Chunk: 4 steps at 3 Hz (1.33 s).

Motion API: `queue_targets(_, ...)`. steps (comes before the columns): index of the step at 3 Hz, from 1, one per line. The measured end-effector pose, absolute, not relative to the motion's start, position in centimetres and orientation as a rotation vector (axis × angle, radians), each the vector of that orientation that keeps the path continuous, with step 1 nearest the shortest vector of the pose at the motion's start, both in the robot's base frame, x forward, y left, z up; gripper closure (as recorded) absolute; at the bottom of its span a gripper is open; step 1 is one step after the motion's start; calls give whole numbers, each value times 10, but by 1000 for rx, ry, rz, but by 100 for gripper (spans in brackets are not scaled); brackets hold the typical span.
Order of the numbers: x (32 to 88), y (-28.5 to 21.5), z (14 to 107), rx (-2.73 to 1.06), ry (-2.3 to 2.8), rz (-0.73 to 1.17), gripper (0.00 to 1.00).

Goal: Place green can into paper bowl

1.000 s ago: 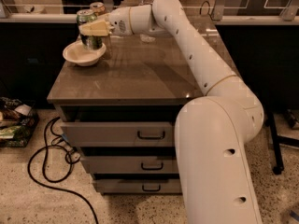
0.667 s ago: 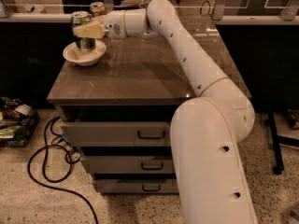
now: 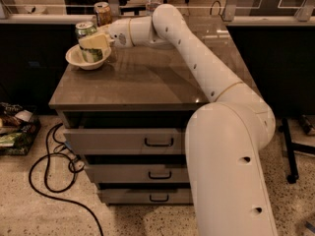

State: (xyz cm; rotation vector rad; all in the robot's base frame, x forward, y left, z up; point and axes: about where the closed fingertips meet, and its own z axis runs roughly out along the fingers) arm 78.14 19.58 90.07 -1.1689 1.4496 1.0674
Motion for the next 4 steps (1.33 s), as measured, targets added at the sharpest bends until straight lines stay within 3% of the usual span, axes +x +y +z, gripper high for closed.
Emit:
queue_targets(1,780,200,899,-1173,1450,1074,83)
queue_targets(4,777,210,896,-1184,1447,1088,13)
